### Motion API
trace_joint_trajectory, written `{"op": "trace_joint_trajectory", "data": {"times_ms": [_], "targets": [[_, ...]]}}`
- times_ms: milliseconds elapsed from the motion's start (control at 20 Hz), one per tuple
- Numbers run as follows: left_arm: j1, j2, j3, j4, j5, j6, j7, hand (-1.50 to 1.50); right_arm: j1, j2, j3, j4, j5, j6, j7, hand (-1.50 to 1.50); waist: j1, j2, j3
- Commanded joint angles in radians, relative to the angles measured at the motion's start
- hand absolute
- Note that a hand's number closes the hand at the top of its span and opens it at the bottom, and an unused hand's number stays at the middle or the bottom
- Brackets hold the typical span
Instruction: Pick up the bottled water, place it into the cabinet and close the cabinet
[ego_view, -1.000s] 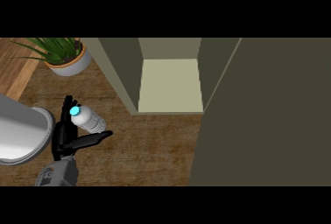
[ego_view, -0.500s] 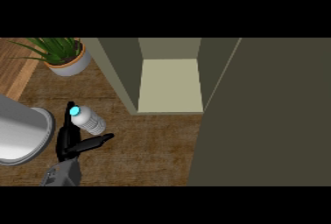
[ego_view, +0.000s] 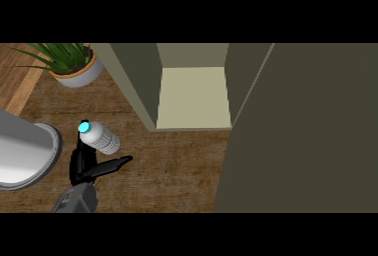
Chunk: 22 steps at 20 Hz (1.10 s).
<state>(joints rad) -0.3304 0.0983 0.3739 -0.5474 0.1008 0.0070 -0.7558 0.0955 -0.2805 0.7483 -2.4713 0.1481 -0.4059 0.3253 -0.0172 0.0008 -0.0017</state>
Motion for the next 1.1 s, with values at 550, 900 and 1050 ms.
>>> {"op": "trace_joint_trajectory", "data": {"times_ms": [550,900,1050], "targets": [[-0.101,0.023,0.039,0.177,0.083,-0.140,-0.120,1.50,0.062,-0.030,0.053,-0.072,0.110,-0.031,-0.008,-1.50,0.003,-0.001,0.001],[-0.089,-0.026,0.002,0.156,0.085,-0.174,-0.138,1.50,0.040,-0.049,0.010,-0.054,0.058,-0.015,-0.027,-1.50,0.009,-0.002,0.002],[-0.021,-0.075,-0.064,0.111,0.037,-0.193,-0.186,1.50,0.005,-0.028,0.032,-0.103,0.108,-0.045,0.072,-1.50,0.011,-0.006,0.001]]}}
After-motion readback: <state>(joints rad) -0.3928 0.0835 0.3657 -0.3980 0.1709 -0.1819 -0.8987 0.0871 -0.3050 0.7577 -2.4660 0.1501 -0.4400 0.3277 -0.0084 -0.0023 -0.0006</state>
